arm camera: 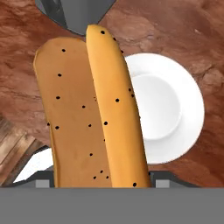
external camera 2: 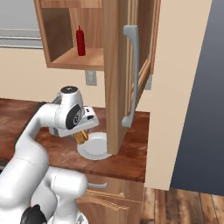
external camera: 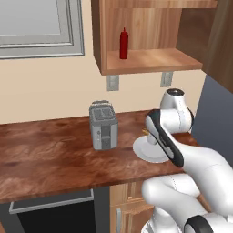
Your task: Move the hot dog bun to the plate on the dining table and place the condiment next to that plate. Then navigate to the fridge and take the sausage and place it on the plate as well.
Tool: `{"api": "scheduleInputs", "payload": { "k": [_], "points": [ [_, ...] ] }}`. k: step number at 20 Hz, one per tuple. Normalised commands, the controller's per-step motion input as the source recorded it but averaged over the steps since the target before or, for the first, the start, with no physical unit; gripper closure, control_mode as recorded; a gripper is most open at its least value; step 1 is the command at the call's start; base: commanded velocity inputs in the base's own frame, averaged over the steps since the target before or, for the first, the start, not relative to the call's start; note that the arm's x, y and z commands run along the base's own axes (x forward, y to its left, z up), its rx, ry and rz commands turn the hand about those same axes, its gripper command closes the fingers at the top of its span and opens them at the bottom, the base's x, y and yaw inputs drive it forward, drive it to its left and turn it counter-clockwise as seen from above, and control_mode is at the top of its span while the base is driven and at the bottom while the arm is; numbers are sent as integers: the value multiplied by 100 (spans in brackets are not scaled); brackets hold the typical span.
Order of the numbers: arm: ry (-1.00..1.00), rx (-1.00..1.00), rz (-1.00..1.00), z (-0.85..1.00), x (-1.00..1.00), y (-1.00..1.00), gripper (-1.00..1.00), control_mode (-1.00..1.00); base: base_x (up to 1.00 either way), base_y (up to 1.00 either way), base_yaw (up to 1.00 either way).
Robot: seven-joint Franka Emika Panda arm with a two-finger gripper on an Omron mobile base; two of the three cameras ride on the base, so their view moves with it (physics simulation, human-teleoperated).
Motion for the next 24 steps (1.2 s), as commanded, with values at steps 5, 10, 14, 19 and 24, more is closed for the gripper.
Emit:
{"api": "scheduleInputs", "payload": {
  "k": [5,10,14,19,24],
  "points": [
    [-1,0,-3,72,-51,14,100,-100,0,0,0],
    [0,3,-9,54,-65,1,100,-100,0,0,0],
    [-4,0,-5,49,-63,0,100,-100,0,0,0],
    [-5,0,-4,19,-38,7,100,-100,0,0,0],
    [3,3,-1,-6,-27,4,100,-100,0,0,0]
  ]
}}
